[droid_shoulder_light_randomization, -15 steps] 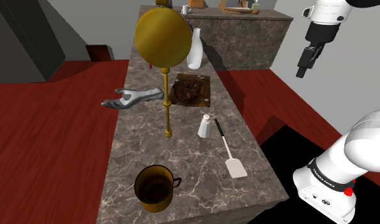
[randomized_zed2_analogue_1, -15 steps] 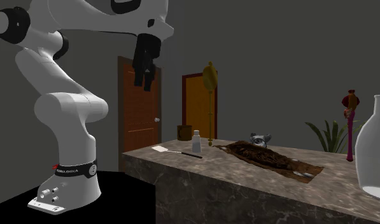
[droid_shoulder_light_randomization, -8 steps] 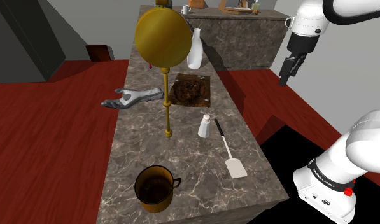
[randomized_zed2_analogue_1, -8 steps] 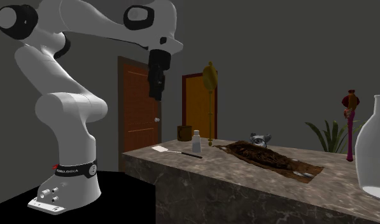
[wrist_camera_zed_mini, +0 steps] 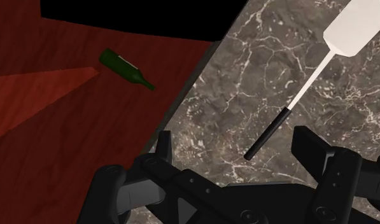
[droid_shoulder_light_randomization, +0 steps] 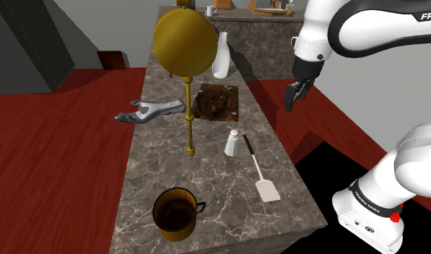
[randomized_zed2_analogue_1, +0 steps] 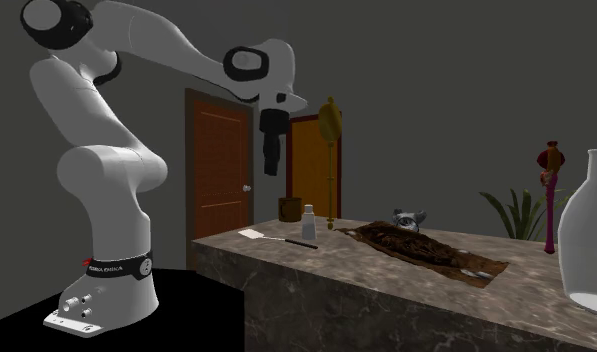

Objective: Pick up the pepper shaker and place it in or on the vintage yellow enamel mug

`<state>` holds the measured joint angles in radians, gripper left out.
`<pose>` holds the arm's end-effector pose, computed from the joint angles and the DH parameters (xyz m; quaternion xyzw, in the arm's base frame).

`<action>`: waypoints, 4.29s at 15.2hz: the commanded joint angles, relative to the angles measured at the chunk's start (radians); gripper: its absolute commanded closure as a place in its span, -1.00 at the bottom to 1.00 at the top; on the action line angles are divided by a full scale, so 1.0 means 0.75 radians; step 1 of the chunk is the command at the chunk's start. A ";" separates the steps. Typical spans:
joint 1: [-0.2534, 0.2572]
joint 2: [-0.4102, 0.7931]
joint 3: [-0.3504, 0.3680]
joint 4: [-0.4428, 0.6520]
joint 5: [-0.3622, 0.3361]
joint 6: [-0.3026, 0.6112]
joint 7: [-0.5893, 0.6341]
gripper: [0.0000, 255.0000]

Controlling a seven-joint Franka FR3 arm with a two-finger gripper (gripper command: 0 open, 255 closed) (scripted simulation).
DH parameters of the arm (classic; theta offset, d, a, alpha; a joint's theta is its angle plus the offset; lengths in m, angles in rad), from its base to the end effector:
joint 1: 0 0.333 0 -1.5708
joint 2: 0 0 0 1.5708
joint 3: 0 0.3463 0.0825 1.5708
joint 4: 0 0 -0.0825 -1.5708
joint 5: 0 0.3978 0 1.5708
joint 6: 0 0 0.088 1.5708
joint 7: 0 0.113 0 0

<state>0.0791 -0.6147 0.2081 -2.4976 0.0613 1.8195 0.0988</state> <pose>0.3368 0.1118 0.4962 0.9968 0.0646 -0.0304 0.0361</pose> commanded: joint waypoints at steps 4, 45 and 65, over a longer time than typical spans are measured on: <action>0.029 0.181 0.131 0.047 0.025 0.167 0.143 -1.00; 0.041 0.758 0.398 0.293 -0.204 0.516 0.571 1.00; 0.043 0.601 0.372 0.513 -0.111 0.163 0.476 1.00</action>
<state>0.1121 -0.1598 0.4889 -2.1250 -0.0241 1.9573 0.4593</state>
